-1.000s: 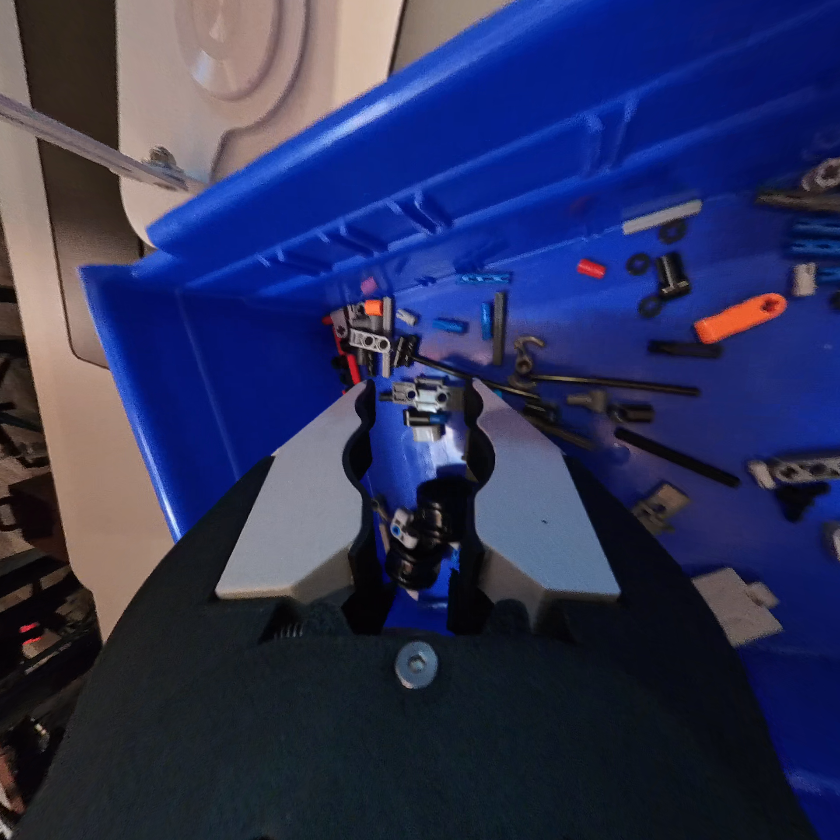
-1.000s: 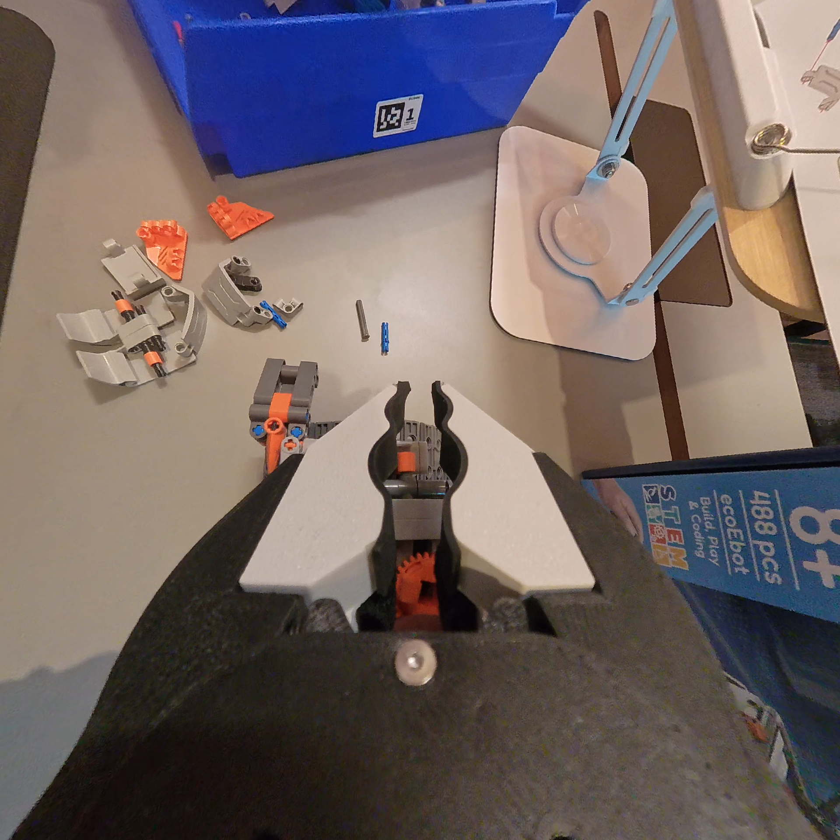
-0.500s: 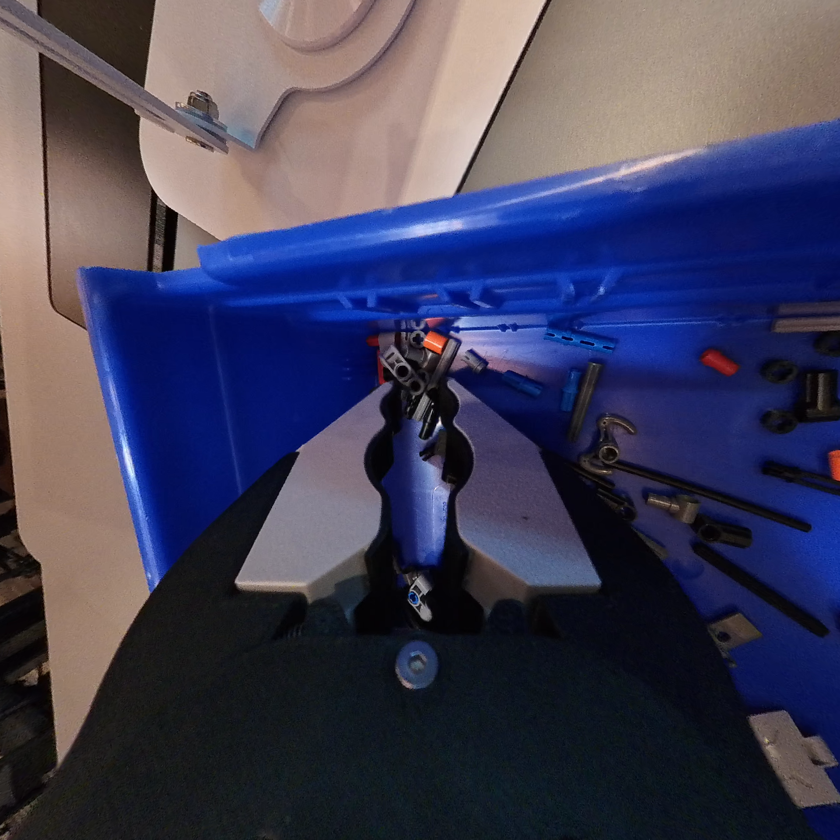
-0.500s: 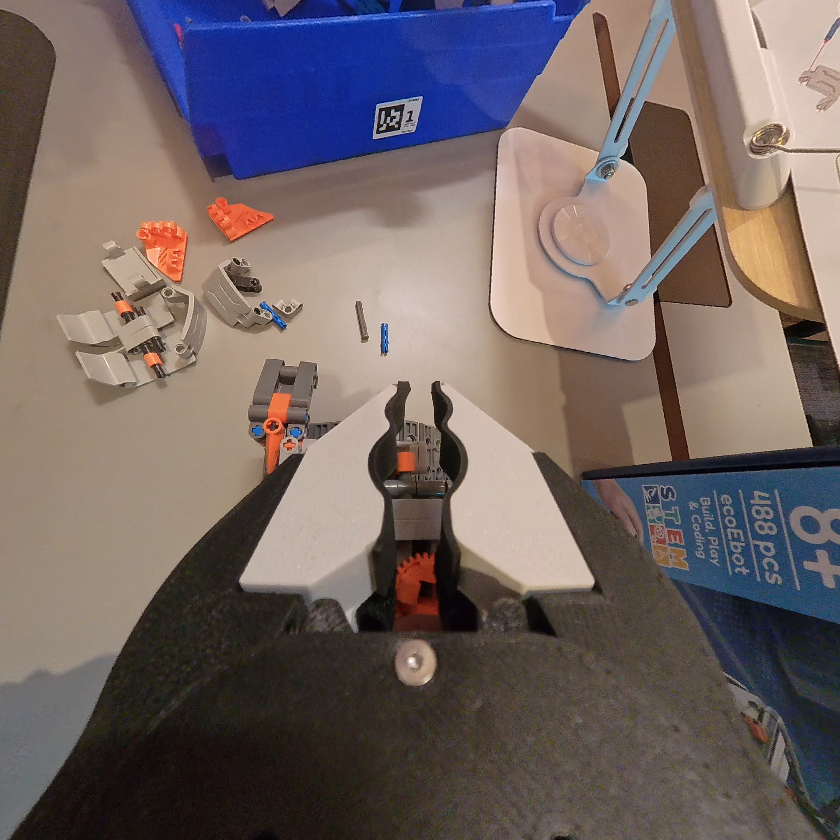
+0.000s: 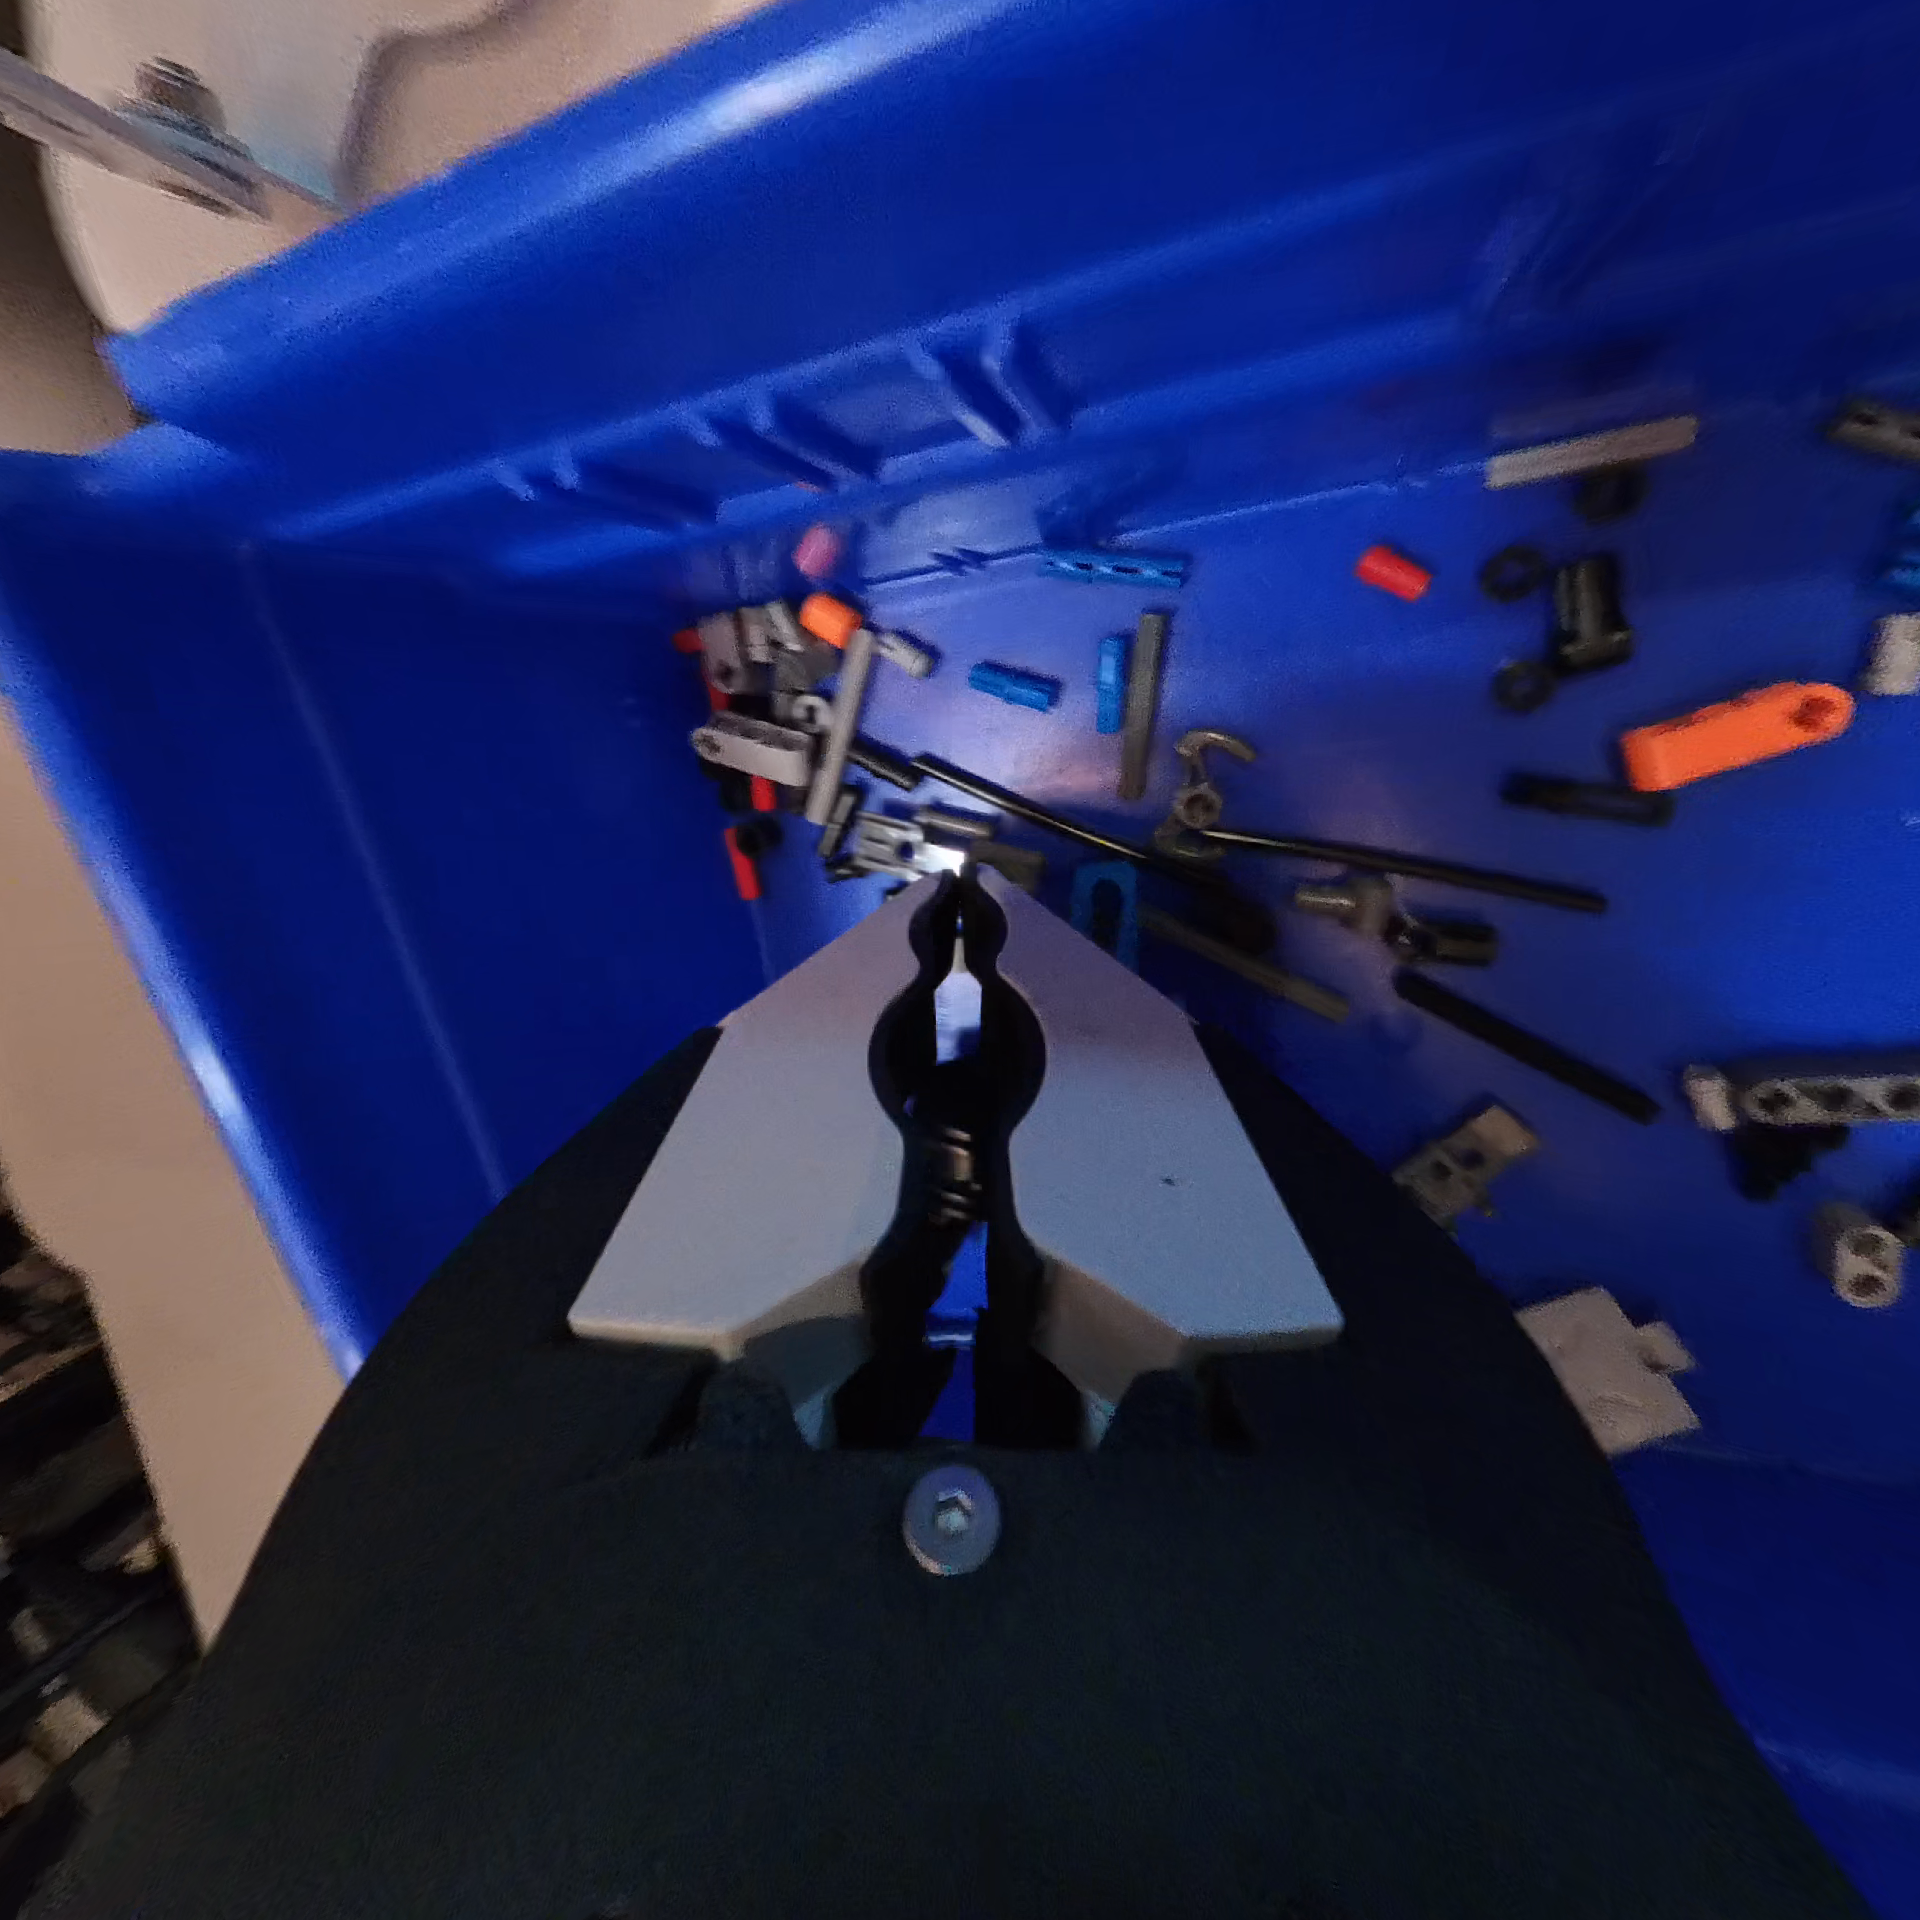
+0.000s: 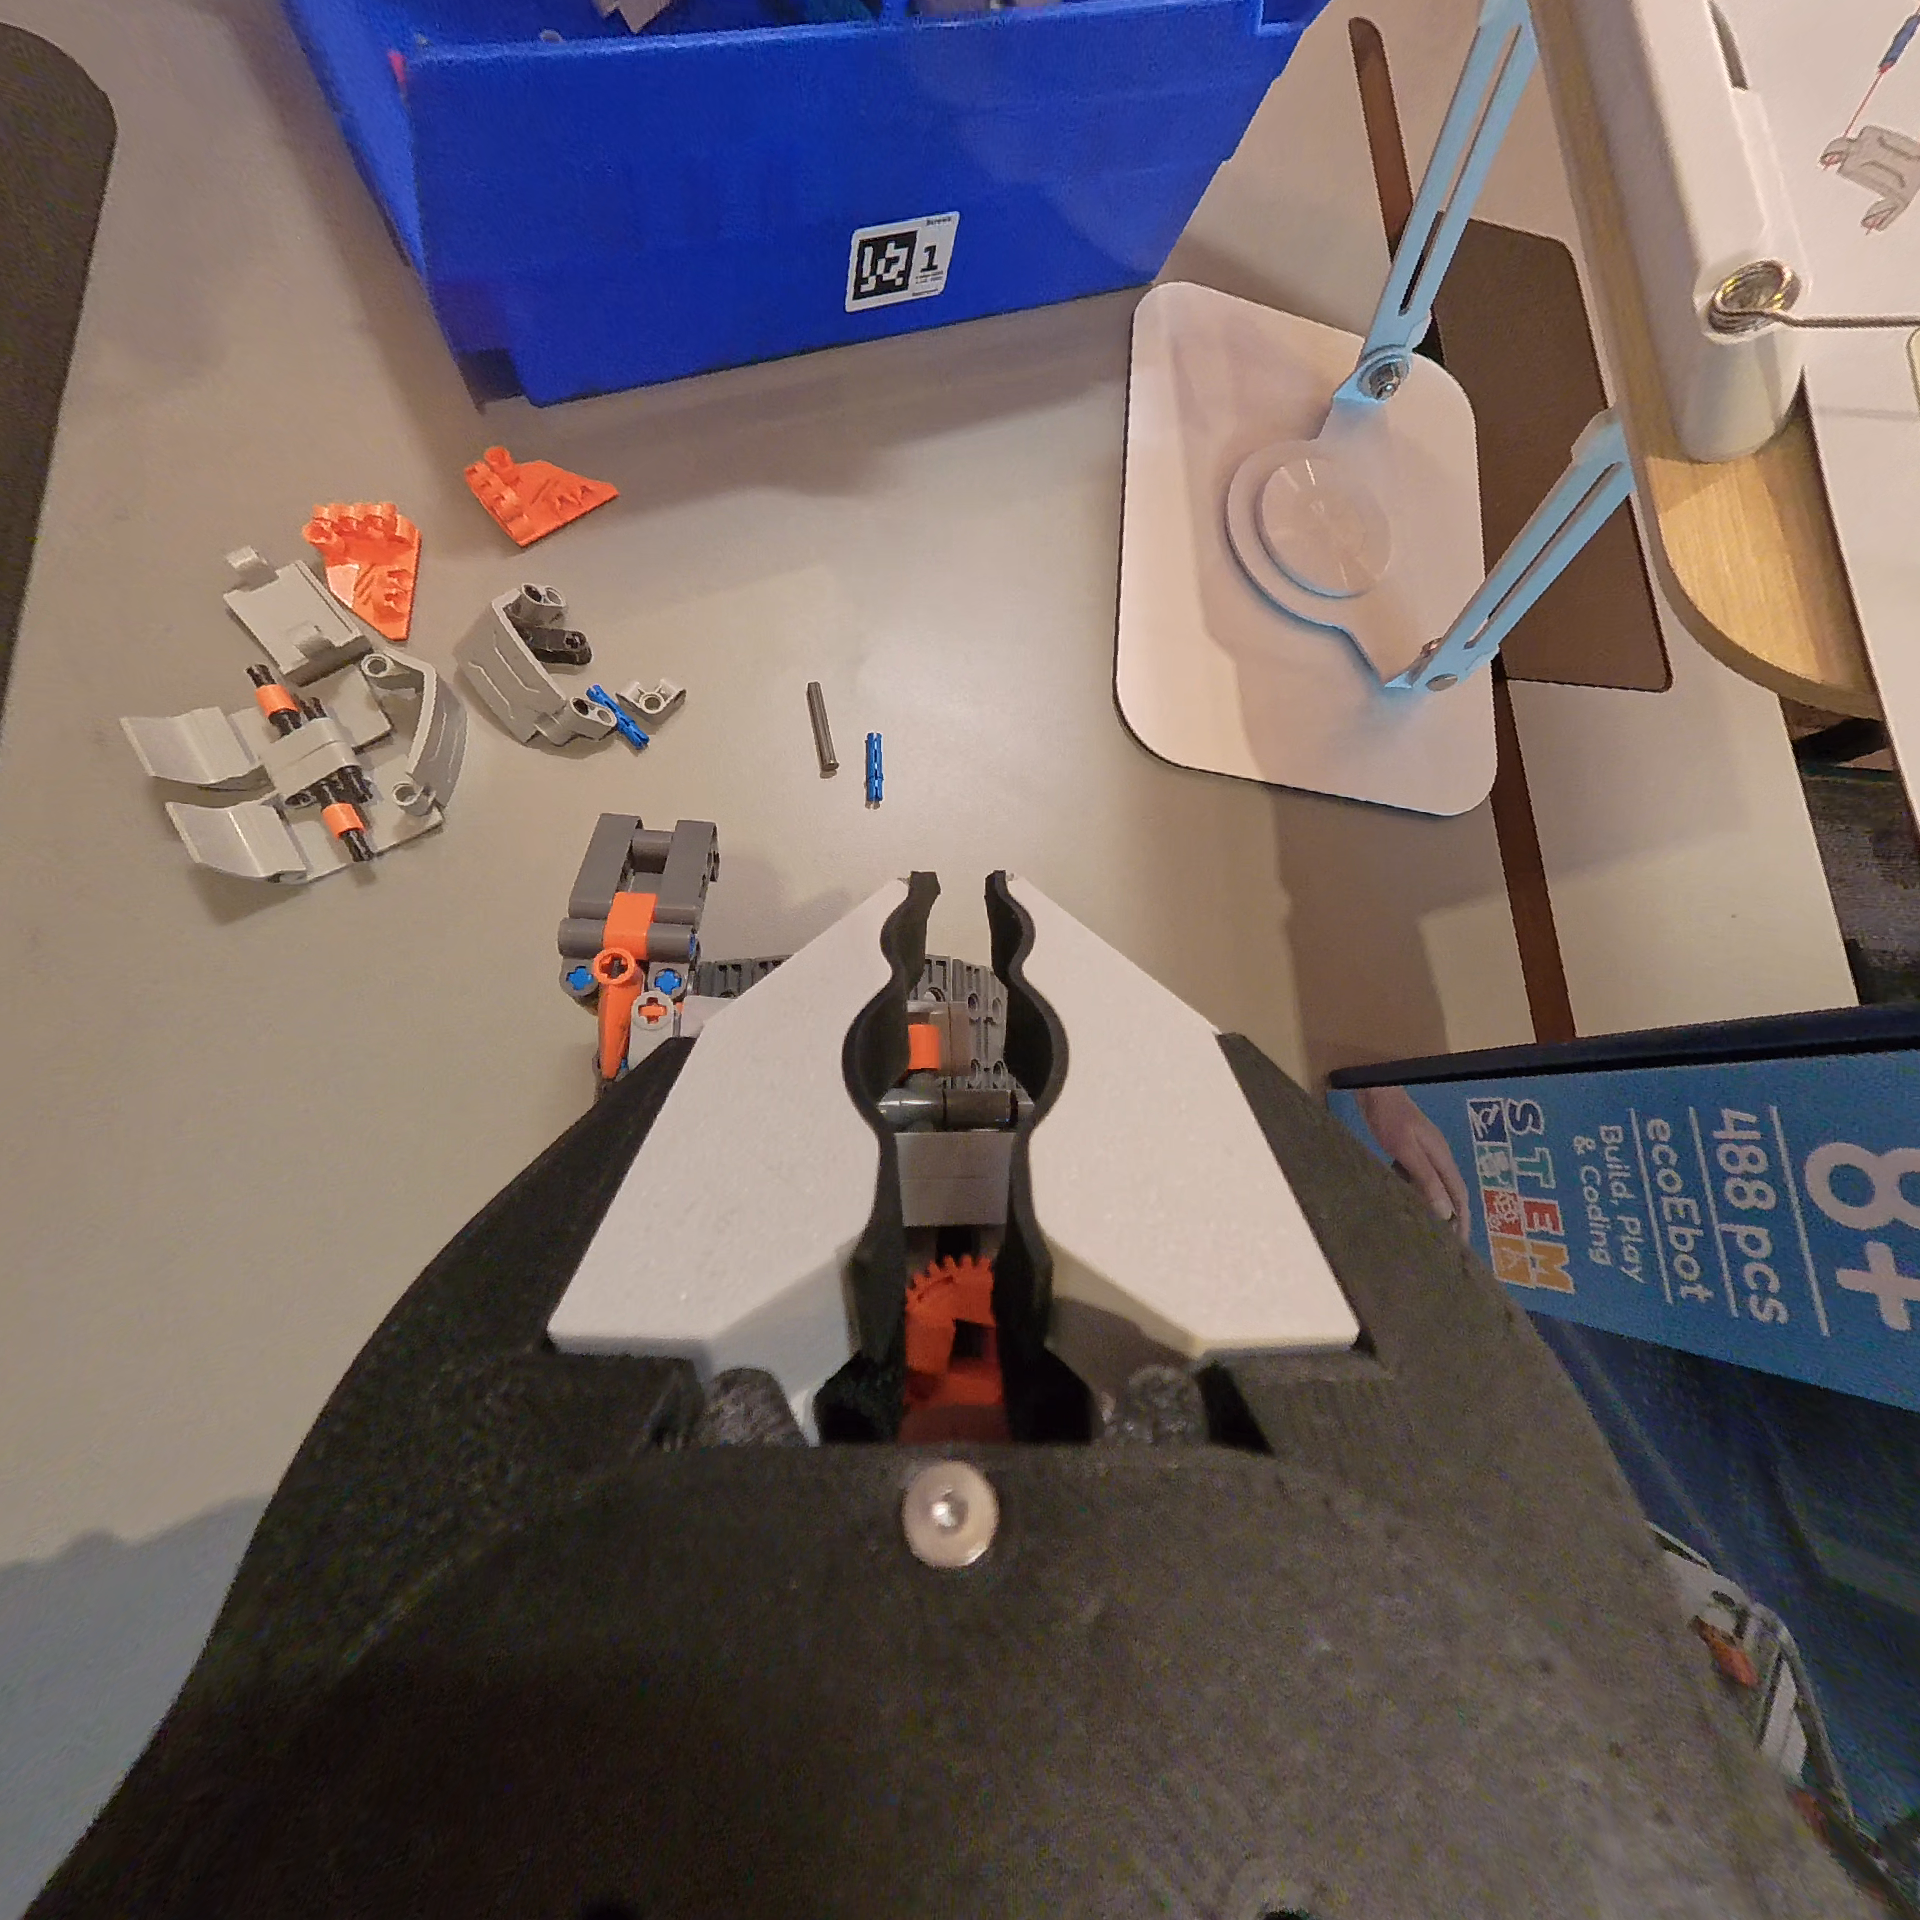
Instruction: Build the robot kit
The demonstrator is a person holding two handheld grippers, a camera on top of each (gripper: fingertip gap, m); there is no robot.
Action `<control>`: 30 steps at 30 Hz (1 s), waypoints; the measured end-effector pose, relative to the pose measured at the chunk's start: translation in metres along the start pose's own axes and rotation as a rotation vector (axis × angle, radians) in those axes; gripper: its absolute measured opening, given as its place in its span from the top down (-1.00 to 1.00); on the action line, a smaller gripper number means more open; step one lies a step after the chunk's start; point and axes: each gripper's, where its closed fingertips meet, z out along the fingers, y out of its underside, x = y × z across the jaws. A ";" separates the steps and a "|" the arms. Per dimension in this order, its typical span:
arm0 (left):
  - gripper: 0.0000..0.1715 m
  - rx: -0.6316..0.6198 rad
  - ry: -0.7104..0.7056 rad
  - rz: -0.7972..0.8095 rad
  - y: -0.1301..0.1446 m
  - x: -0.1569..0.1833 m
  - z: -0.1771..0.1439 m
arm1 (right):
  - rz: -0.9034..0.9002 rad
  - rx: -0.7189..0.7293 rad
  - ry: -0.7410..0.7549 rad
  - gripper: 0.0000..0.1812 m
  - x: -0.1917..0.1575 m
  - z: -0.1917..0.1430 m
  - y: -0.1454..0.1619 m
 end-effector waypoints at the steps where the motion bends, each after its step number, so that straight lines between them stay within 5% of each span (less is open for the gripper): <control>1: 1.00 0.022 -0.040 -0.009 -0.004 -0.007 -0.001 | -0.001 -0.001 0.001 0.90 0.000 0.000 0.000; 4: 0.87 0.154 -0.181 -0.038 -0.030 -0.034 -0.002 | -0.003 -0.004 0.003 0.90 0.000 0.000 0.000; 7: 0.79 0.160 -0.230 -0.013 -0.040 -0.045 0.008 | -0.008 -0.002 0.001 0.90 -0.001 0.000 -0.001; 16: 0.87 0.109 -0.156 -0.053 -0.033 -0.043 0.029 | -0.003 0.003 -0.003 0.90 -0.001 0.000 -0.001; 23: 0.94 0.094 0.073 -0.052 -0.025 -0.012 0.018 | -0.008 0.005 -0.002 0.90 -0.002 -0.002 -0.002; 30: 0.78 0.113 0.014 -0.076 -0.024 -0.013 0.012 | -0.007 0.000 -0.004 0.90 -0.002 -0.001 -0.002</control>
